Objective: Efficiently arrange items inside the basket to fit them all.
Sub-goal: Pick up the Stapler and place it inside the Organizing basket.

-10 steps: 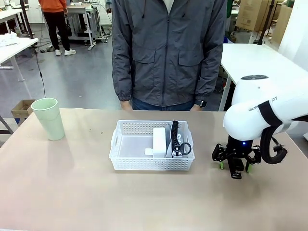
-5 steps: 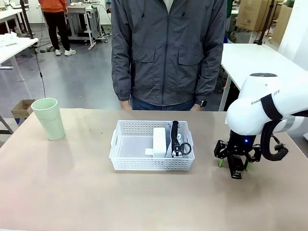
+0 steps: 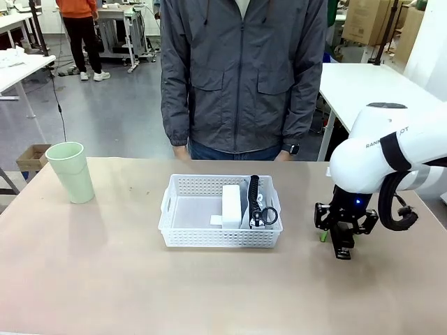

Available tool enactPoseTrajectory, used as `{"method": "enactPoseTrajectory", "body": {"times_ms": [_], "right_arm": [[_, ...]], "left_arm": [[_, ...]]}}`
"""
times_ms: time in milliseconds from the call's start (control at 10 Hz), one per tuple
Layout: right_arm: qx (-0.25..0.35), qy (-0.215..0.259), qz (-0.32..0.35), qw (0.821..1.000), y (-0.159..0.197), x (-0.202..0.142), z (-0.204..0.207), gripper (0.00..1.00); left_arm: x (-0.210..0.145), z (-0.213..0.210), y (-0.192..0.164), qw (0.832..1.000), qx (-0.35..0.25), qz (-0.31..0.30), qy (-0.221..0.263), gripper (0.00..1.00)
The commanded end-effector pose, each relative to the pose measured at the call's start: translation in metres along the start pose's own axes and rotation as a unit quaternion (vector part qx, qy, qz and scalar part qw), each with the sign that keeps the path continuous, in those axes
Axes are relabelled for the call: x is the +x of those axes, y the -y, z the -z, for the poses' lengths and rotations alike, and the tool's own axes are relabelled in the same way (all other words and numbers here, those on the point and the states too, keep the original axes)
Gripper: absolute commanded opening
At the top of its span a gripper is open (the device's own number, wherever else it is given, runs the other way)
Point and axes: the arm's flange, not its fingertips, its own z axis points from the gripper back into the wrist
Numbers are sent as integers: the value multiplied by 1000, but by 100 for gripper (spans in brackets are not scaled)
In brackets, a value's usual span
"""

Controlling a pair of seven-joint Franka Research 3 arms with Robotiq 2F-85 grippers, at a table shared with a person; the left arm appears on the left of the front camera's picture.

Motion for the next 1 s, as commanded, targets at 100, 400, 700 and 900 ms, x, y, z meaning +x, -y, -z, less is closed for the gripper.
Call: {"method": "enactPoseTrajectory", "body": {"times_ms": [100,400,700,900], "right_arm": [[-3,-2,-1,1000,0,-5,10,18],[-8,-8,5,1000,1,-3,10,0],[-11,-14,8,1000,2,-1,8,0],[13,37,-15,999,27,-22,-36,0]], "left_arm": [[-1,0,1,1000,-13,8,3,100],[-1,0,1,1000,-13,8,3,100],[-1,0,1,1000,-13,8,3,100],[-1,0,1,1000,-13,8,3,100]]}}
